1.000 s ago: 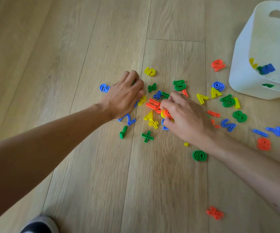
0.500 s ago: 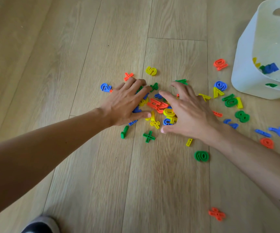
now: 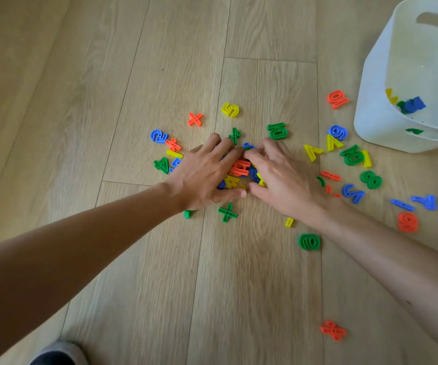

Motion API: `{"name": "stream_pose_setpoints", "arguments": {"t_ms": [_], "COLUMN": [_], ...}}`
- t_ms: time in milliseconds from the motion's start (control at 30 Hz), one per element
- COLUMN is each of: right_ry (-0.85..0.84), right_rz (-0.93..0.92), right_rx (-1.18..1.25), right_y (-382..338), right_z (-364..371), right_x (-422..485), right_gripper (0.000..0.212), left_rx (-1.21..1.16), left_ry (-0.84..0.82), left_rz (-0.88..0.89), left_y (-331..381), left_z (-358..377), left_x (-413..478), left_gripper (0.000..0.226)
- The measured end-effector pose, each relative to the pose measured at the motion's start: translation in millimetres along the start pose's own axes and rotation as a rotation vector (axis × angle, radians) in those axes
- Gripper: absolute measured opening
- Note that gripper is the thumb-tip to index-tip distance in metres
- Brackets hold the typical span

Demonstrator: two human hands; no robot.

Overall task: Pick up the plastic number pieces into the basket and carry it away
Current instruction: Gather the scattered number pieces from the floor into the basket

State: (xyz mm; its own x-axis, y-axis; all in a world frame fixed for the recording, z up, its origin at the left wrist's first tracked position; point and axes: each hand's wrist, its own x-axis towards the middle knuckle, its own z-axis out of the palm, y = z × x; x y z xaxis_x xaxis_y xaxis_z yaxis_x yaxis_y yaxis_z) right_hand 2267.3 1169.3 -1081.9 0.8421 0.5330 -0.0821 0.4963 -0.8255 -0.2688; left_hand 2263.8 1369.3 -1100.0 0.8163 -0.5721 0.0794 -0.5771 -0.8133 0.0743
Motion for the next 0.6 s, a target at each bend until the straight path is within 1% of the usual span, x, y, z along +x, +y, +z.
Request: {"name": "stream_pose_setpoints", "arguments": {"t_ms": [133,267,300,400,500,600], "right_ry": [0.024,0.066,0.079,0.102,0.101,0.091], "right_rz": [-0.008,-0.016,-0.022,-0.032,-0.022,-0.028], "right_rx": [-0.035,-0.062,-0.052,-0.026,0.001,0.002], "right_y": [-3.5,-4.1,-3.8,-4.5,-5.0,-5.4], "right_z": [3.9,9.9,10.3,10.2,8.9,6.8], "right_x": [2.3,3.2,3.5,3.9,3.4,2.1], "right_gripper": [0.042,0.033,0.030,0.020,0.024,0.039], "left_rx": [-0.031,-0.012,0.004,0.058,0.091,0.097], "left_ry": [0.031,-0.004,-0.005,0.037,0.049,0.040], "left_rz": [-0.039,-0.064,-0.064,-0.029,-0.006,-0.007], "left_y": [1.5,-1.0,-0.3,3.5,4.3,3.2], "left_z": [1.4,-2.1,-2.9,-4.0,-2.4,-0.1], "left_x": [-1.4,-5.4,-5.6,-5.2,-4.7,-4.7], "left_gripper": [0.073,0.085,0.083,0.064,0.053,0.047]}}
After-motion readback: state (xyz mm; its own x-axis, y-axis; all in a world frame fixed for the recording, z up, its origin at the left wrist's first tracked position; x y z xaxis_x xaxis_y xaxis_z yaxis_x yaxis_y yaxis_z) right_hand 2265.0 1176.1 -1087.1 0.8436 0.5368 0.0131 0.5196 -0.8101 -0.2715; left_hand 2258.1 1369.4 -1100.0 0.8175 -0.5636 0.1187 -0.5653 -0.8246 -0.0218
